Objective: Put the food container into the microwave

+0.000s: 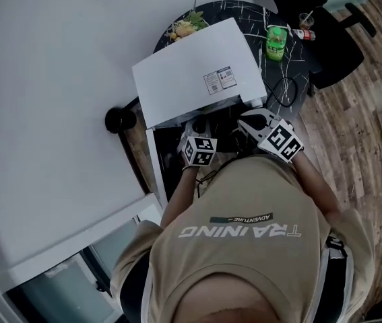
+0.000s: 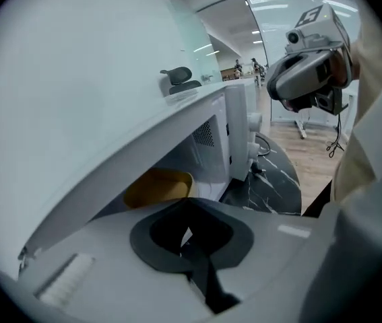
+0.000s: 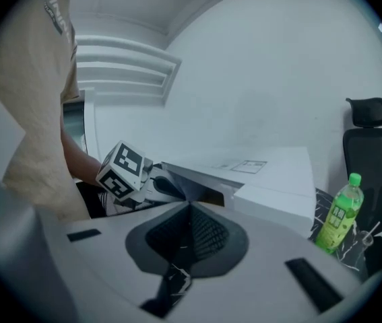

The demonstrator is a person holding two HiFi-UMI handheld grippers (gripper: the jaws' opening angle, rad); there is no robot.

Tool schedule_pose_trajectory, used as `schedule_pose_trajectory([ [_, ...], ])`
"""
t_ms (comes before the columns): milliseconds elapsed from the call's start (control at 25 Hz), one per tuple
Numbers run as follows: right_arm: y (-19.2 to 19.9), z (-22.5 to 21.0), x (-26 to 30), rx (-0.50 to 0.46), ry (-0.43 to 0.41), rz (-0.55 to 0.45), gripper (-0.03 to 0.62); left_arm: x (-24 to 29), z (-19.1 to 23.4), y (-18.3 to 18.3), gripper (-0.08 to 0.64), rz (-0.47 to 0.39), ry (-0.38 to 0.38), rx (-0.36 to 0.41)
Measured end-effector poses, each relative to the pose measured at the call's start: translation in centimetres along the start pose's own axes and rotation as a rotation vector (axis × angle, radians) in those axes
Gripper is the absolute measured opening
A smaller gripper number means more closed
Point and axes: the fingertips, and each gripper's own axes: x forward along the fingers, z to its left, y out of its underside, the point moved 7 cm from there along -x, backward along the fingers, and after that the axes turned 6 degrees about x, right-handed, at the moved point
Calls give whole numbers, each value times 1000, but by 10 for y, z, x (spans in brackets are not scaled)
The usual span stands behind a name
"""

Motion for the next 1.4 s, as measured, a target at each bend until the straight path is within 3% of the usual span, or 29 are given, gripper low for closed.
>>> schedule_pose_trajectory([
  [280,-26,3,-7,-63,26,-24,11,-29,0,-6,8,-67,52,-186],
  [480,-50,3,-11,-63,52,-39,11,-64,8,-37,8,-170,126,-277],
  [1040,-98,-1,4,-155,96,-10,11,-97,40,-101,8,-364,94,-199],
  [1400,-150,-18,6,-138,156,-120,11,-108,98,-133,8,-509,22,-298],
])
